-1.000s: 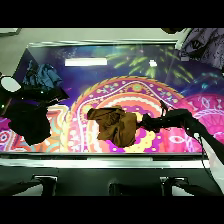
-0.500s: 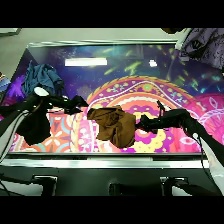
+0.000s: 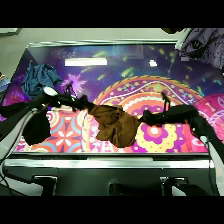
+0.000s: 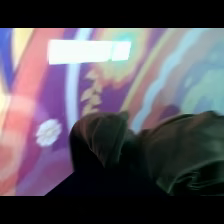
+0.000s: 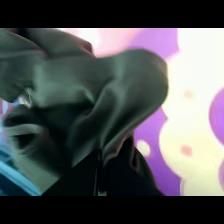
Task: Fold the clothes and pants, and hang the long-sleeved shirts on hangers.
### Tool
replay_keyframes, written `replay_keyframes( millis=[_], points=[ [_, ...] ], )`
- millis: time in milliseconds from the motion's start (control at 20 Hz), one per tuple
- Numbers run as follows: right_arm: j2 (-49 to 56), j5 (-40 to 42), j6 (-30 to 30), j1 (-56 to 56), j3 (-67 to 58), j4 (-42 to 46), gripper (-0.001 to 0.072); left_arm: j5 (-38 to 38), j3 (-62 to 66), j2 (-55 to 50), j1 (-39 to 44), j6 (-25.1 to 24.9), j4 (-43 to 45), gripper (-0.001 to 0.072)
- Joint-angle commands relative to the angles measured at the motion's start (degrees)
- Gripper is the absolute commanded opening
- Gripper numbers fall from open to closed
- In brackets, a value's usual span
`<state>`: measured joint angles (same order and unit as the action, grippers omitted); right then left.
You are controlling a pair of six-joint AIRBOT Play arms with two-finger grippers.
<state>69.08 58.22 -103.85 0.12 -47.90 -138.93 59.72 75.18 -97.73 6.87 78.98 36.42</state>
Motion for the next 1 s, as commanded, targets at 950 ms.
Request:
replay_keyframes(
  millis=[950],
  points=[
    [-28.33,3.23,26.95,0.04,-38.97,42.80,0.0029,9.38,26.18,39.63,-6.29,14.25,41.05,0.0012]
  ],
)
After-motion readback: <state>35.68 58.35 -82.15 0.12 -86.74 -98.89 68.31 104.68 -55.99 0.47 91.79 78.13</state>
